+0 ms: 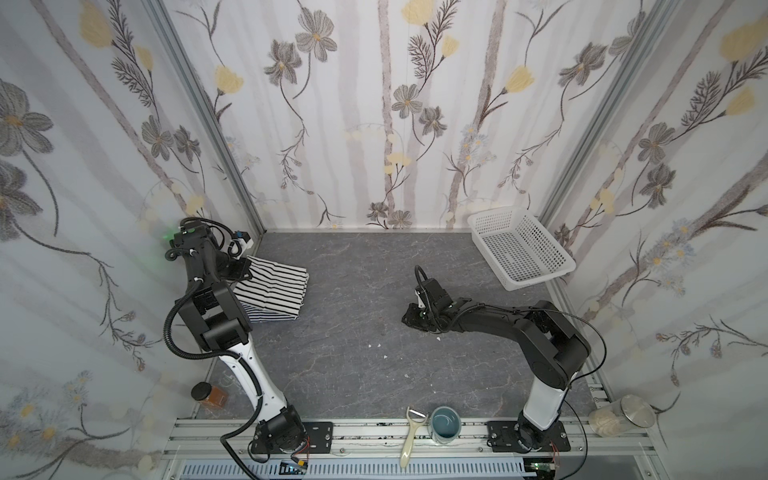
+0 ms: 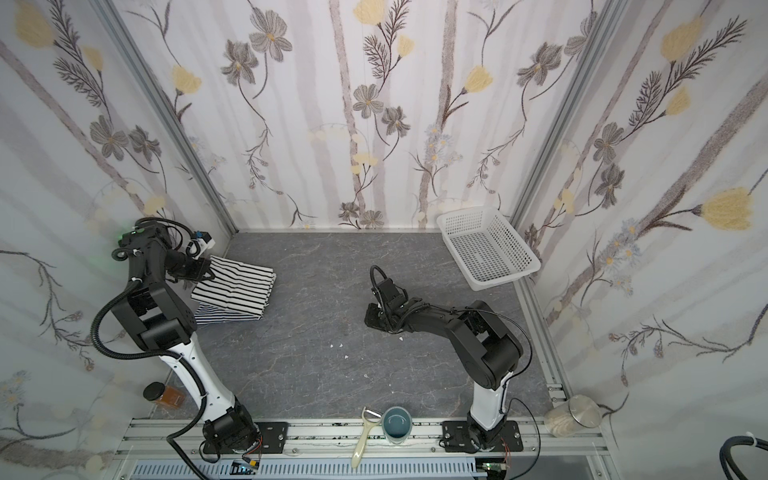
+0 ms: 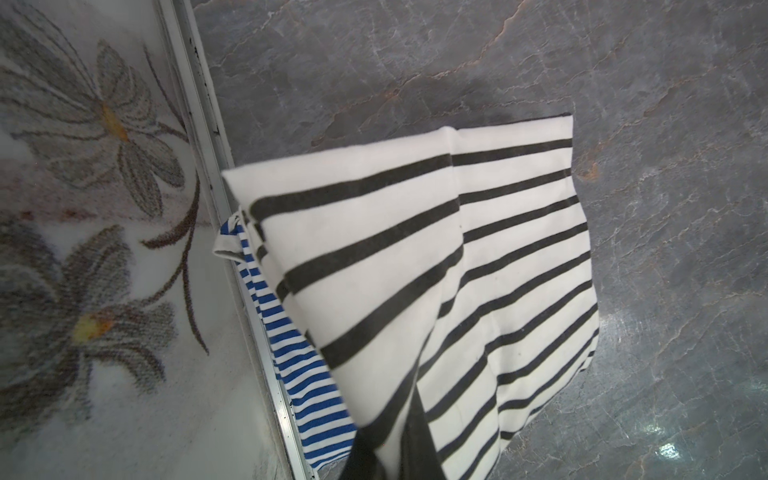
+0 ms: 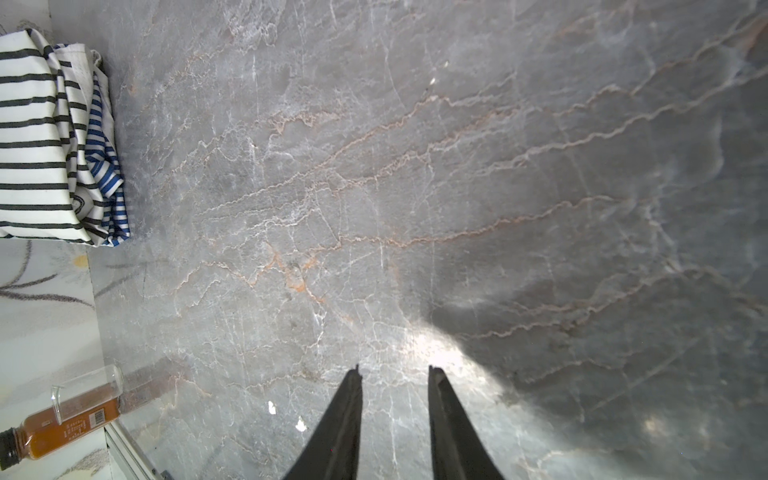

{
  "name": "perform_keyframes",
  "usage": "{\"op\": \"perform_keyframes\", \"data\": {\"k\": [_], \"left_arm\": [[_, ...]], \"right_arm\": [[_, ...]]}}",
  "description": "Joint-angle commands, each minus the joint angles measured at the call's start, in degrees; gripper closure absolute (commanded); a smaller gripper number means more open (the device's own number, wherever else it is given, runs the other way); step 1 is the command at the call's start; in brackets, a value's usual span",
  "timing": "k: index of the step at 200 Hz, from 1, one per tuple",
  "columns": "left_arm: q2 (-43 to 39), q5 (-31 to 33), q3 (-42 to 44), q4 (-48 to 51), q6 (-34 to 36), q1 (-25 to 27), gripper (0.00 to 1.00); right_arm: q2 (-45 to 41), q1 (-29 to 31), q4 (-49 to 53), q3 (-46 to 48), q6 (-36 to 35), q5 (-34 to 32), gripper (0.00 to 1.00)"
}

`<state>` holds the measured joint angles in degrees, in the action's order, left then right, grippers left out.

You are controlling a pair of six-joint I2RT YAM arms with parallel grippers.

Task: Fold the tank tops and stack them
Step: 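Lower the black-and-white tank top onto the blue-striped tank top with the left gripper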

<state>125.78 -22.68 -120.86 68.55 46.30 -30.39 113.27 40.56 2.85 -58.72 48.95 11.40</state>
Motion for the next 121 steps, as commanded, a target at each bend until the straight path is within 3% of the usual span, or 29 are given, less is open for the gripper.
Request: {"op": "perform_keyframes", "data": {"k": [1,70,96,121], "left_arm": [[0.5,0.0,-0.1,-1.1,0.0,-1.1,1.0],[-0.9,3.6,11.4,-10.1,-1.6,-1.9,1.0],[-3.5,5.3,16.2,-14.1,-3.0,-1.8,0.68],[-9.0,9.6,23.5,-21.9,-4.5,-0.7,0.56]], "right_arm": [[-0.3,0.1,-0.4,-0.3,0.0,-1.2,0.7],[0.1,0.1,1.1,-1.4,-0.6,-1.2,0.7],[-0.6,0.0,1.4,-0.9,-0.9,-1.3,0.7],[-0.7,0.0,1.7,-0.7,-1.0,-1.1,0.7]]}}
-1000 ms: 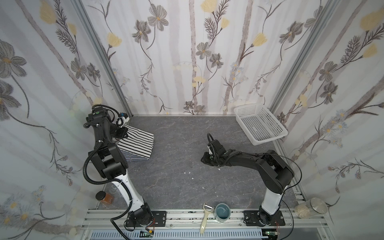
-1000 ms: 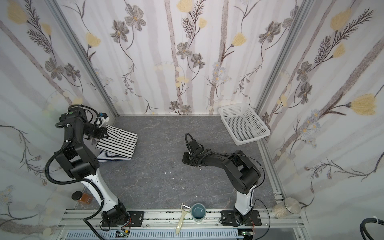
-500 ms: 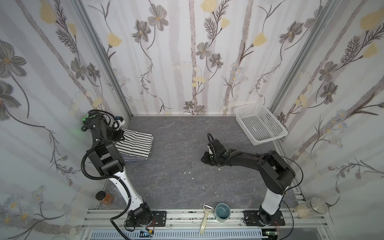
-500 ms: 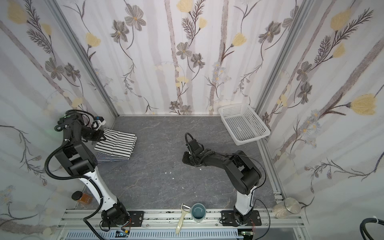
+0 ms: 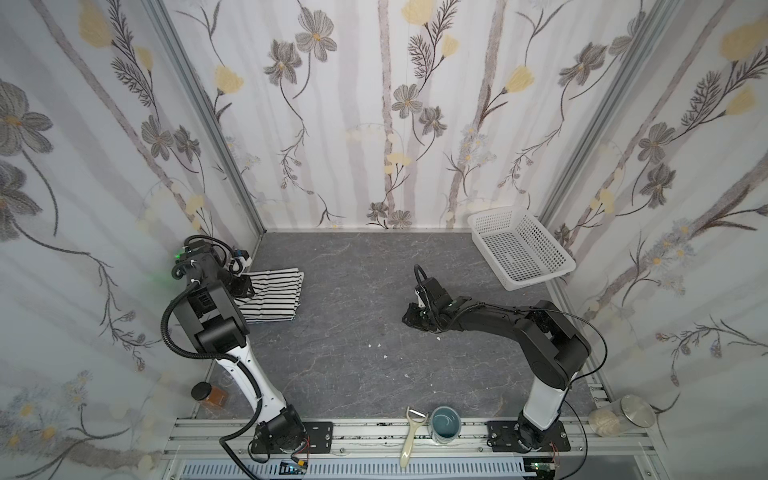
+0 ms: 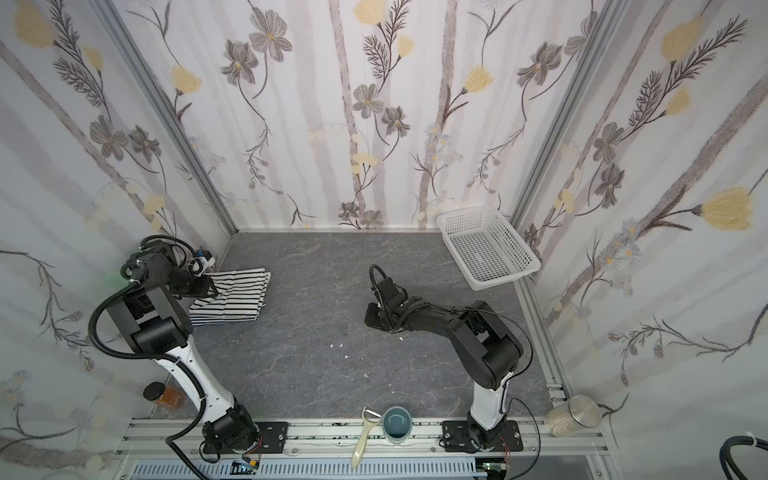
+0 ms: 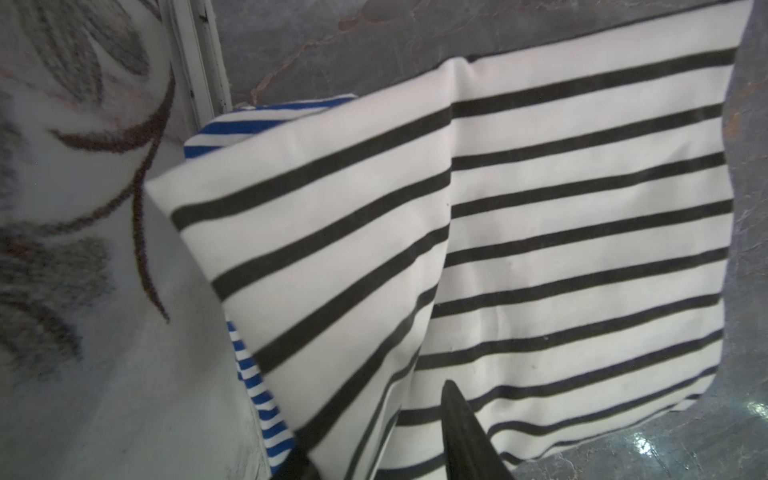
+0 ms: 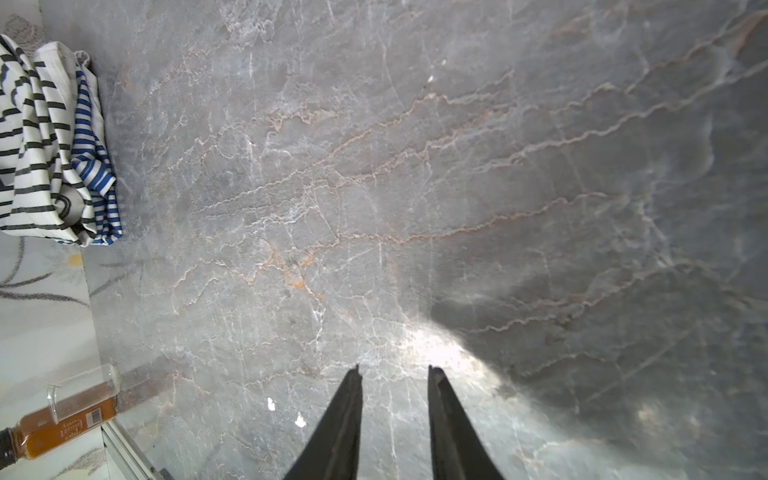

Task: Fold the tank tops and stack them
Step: 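Lower the black-and-white tank top onto the blue-striped tank top with the left gripper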

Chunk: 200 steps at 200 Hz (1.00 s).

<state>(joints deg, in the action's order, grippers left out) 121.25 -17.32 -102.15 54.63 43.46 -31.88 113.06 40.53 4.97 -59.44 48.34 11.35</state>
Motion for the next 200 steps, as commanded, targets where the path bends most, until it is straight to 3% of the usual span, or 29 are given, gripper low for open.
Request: {"op": "perform_keyframes", "data": {"k": [1,50,93,165,181,200], "left_arm": [[-4.7,4.4,5.1,-8.3,-1.7,0.9,0.56],[-16.1,13.9,19.3,-22.8,-3.4,6.3,0.5],[-17.3,19.3,23.7,-29.8,-6.4,8.6,0.49],[-22.5,20.7,31.3,-42.8,-10.7,9.2,0.5],[-21.8,20.0,32.1,-42.9,-9.7,9.7,0.55],[-19.4,19.6,32.6,-42.9,-8.7,10.0,0.72]], "right_arm": [[-0.5,0.0,-0.4,0.0,-0.4,-1.1,0.7],[-0.6,-0.2,0.0,-0.2,-0.7,-1.0,0.7],[-1.4,-0.6,1.0,-0.2,-1.2,-1.2,0.7],[-1.4,-1.1,0.9,0.3,-1.1,-1.2,0.7],[-1.0,-1.0,0.7,0.2,-1.0,-0.9,0.7],[-0.6,-1.1,0.7,-0.3,-0.9,-0.7,0.7]]}}
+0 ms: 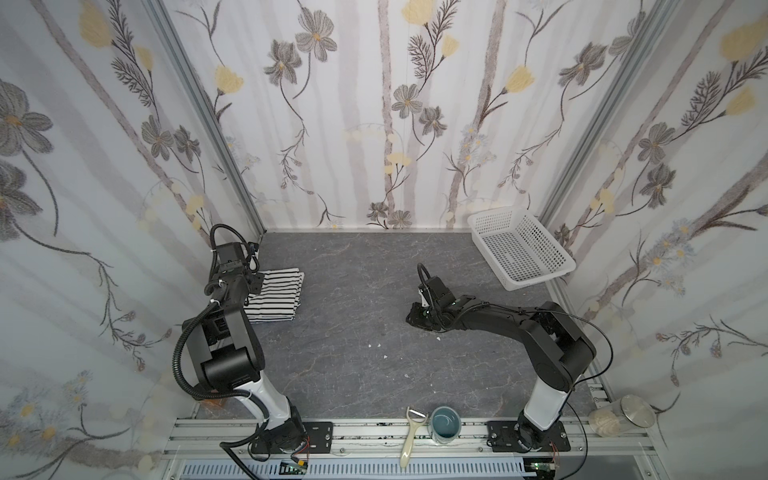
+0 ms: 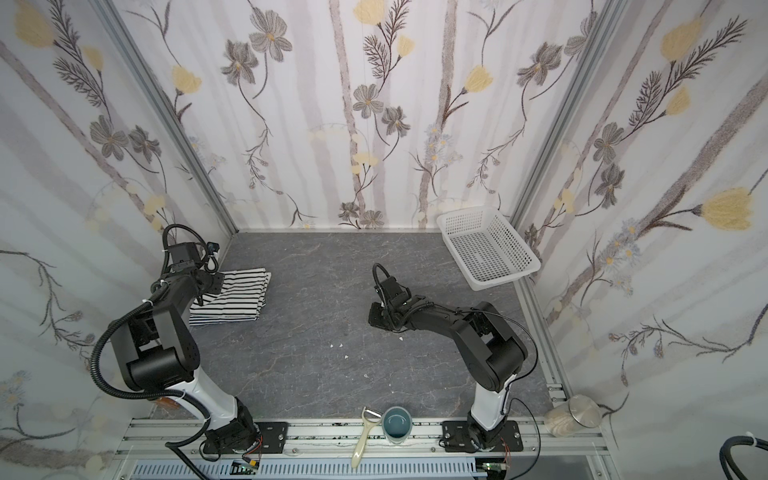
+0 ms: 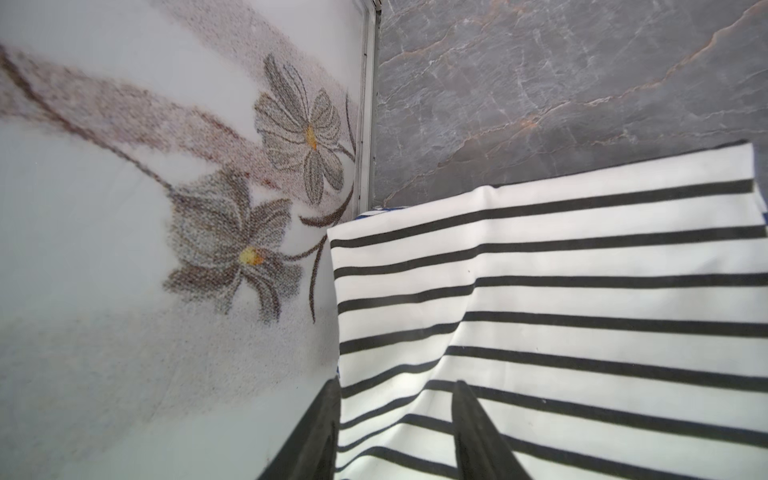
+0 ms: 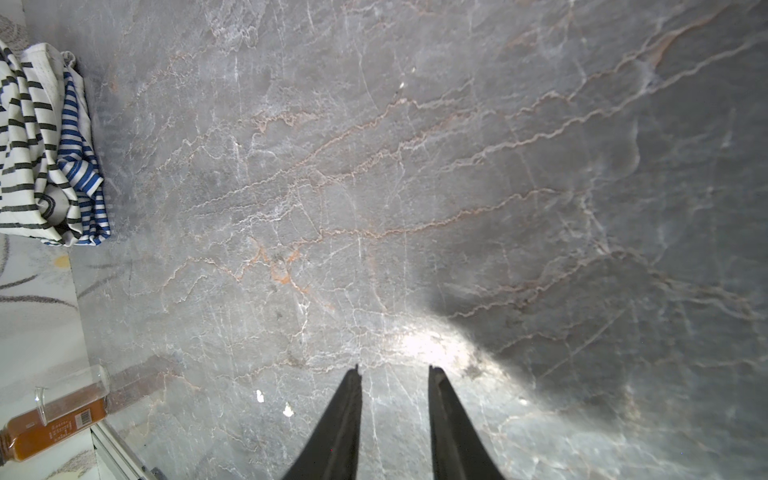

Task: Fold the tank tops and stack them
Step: 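Lower the black-and-white tank top onto the blue-striped tank top with the left gripper, then open the left gripper and release the stacked tank tops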

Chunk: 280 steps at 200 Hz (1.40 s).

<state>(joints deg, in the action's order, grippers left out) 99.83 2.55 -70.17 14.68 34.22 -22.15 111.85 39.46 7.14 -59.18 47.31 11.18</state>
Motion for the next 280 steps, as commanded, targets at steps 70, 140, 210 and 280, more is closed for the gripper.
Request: {"op": "perform_keyframes", "data": {"k": [70,140,210,280], "left_arm": [[5.4,-1.1,-0.9,-2.0,-1.9,-2.1,0.88],[10.9,4.6,-4.9,8.5,-8.5,-1.1,0.65],[11.0,0.3,-2.6,10.3,-13.6,-4.0,0.67],[4.0,-12.8,-5.4,10.3,-16.5,-5.6,0.65]], "right_arm": [[0.9,0.1,-1.7,-0.8,0.2,-0.3,0.7],[0.4,0.2,-1.9,-0.5,0.3,-0.4,0.7],[-0.4,0.1,-3.1,1.4,0.4,-0.4,0.7],[0.5,0.0,-4.2,1.0,0.5,0.3,0.7]]}}
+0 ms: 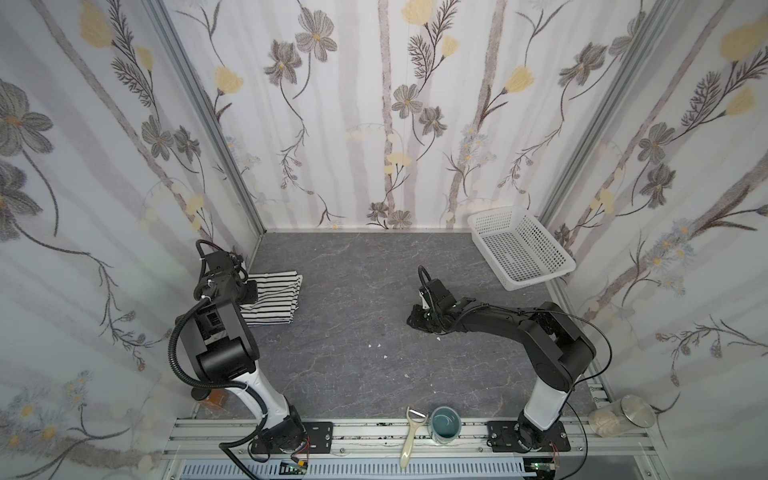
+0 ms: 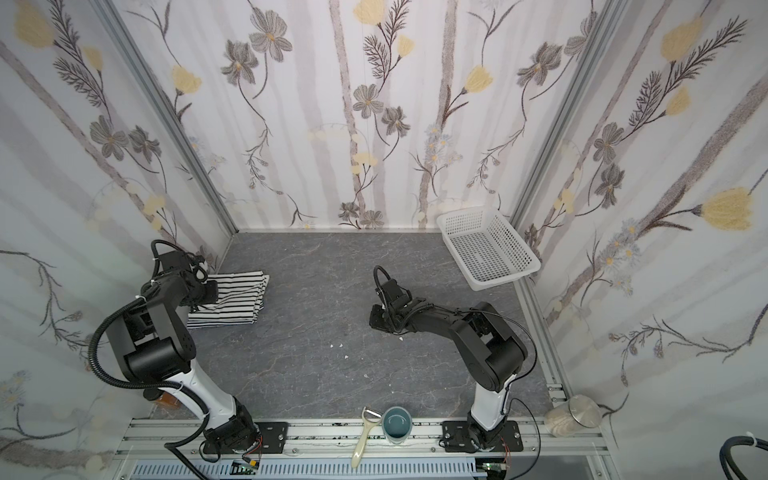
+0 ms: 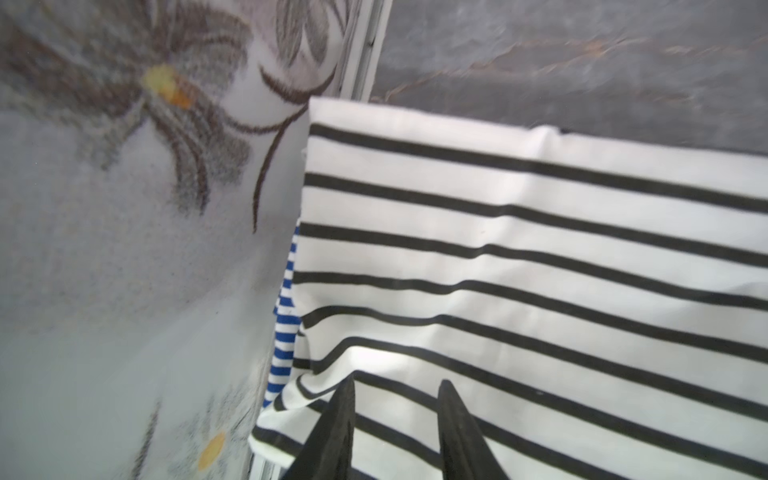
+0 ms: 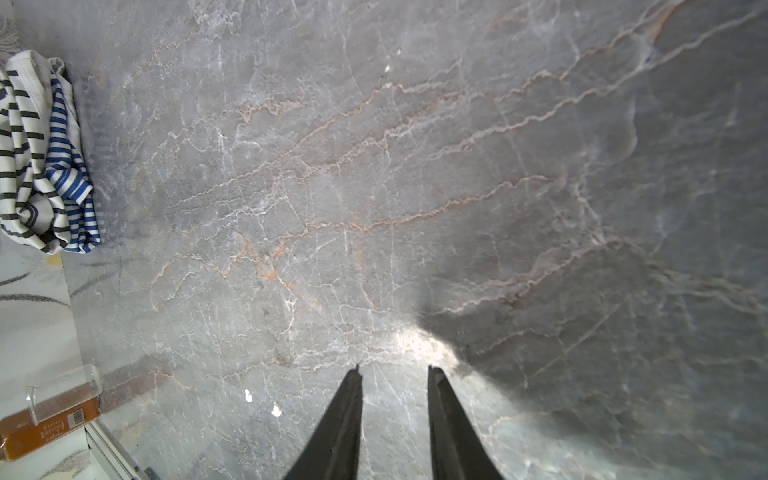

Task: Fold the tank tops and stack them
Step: 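Open the left gripper and release the stacked tank tops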

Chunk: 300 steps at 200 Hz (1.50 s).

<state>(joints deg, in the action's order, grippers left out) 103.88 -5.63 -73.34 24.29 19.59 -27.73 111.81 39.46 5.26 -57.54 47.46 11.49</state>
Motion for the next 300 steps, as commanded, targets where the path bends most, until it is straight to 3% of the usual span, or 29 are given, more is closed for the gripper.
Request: {"op": "perform_keyframes", "data": {"k": [1,54,132,186,245,278,300], "left_arm": [[0.0,-4.6,-2.4,0.7,-1.9,0.0,0.65],[5.1,-3.5,-6.2,0.7,-3.4,0.4,0.65],[6.3,4.5,-4.3,0.7,-4.2,-1.4,0.65],[5.2,3.8,-2.6,0.2,-4.2,-4.6,0.66],[-5.1,-5.4,1.2,-0.9,-5.6,-4.3,0.66],[-14.9,-8.6,4.5,-1.5,-7.0,-0.5,0.57],[-19.7,-11.1,8.2,-2.7,-8.4,4.8,0.5]], "right_arm": [[0.5,0.0,-2.4,-0.8,0.4,-0.1,0.7],[0.1,0.0,-2.2,-0.6,0.4,-0.2,0.7],[-0.5,0.0,-2.0,0.2,0.8,-0.5,0.7],[-0.1,0.0,-2.6,-0.1,0.8,0.0,0.7],[-5.9,-1.0,-1.5,1.6,-1.5,-1.4,0.69],[-15.4,-4.9,1.2,3.3,-6.7,-3.2,0.53],[-22.5,-8.0,5.4,3.0,-11.3,-7.8,0.33]]}}
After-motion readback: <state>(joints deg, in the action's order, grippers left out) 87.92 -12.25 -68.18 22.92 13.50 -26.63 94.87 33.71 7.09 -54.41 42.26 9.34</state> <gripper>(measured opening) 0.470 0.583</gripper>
